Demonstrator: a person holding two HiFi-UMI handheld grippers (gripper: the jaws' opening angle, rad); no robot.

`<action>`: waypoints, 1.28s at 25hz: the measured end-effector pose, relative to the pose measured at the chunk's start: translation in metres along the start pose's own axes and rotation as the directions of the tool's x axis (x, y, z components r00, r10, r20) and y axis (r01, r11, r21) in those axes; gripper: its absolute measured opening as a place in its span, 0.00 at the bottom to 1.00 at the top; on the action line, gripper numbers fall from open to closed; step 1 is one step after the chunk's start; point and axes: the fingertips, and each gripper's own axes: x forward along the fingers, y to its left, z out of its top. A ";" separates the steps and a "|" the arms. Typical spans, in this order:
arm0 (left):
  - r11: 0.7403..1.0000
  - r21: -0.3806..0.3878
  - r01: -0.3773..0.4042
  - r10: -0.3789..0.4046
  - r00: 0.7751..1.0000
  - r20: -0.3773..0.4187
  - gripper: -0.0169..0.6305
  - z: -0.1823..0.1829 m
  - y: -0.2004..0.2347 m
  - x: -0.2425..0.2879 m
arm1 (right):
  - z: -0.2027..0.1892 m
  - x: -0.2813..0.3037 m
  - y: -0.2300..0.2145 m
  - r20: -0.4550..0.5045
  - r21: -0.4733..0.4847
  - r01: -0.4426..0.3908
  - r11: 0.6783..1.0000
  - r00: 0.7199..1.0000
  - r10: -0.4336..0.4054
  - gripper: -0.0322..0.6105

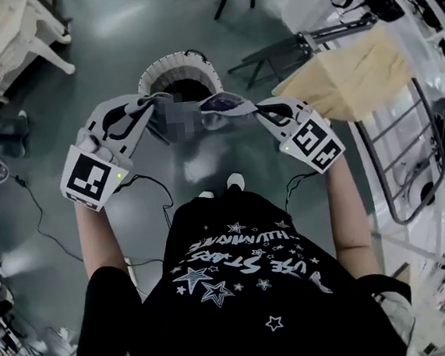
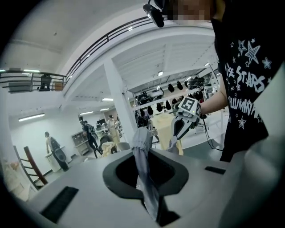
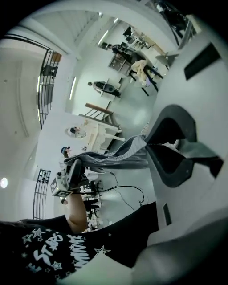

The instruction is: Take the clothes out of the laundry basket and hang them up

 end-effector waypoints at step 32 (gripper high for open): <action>0.727 0.444 0.523 -0.658 0.715 0.236 0.09 0.220 -0.356 0.190 | -0.171 -0.447 0.113 -0.306 0.319 0.866 0.386 0.479 -0.823 0.08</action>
